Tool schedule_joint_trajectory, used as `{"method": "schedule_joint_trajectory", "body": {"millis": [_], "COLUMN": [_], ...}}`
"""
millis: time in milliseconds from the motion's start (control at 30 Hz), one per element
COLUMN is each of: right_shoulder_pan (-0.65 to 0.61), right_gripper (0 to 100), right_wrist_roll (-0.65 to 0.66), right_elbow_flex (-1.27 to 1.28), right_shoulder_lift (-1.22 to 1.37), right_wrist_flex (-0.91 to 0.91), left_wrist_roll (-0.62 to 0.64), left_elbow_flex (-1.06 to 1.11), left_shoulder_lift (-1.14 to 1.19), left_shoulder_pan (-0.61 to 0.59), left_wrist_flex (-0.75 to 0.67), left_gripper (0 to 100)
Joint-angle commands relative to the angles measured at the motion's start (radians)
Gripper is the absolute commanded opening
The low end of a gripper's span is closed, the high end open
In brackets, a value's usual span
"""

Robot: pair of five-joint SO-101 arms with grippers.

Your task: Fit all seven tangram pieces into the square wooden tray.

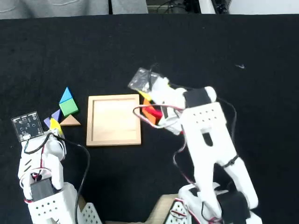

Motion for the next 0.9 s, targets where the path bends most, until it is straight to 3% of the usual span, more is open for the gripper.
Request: {"method": "schedule_joint_trajectory", "body": {"millis": [0,100,200,400,667,867], "right_shoulder_pan": [-0.063,-0.117,-0.187,-0.328,-0.381,-0.427], "right_gripper": [1.1,1.0,1.0,1.0,1.0,1.0], "right_wrist_roll": [0.026,0.057,0.170,0.387,0.390,0.270], "right_elbow_flex": [-0.054,-0.050,-0.051,-0.159,-0.513,-0.742], "right_shoulder_lift": [-0.036,0.019,0.108,0.331,0.664,0.845], "right_wrist_flex": [-0.020,-0.132,-0.230,-0.199,-0.117,0.002], "left_wrist_roll": [0.012,0.014,0.074,0.081,0.081,0.081], "left_elbow_flex": [-0.002,-0.048,-0.088,-0.067,-0.064,-0.061], "left_shoulder_lift": [-0.008,-0.008,-0.008,-0.008,-0.008,-0.008], "left_shoulder_pan": [-0.035,-0.133,-0.168,-0.168,-0.166,-0.136], "left_wrist_flex": [-0.014,0.015,0.084,0.055,0.054,0.054], "left_gripper": [13,13,13,13,13,13]}}
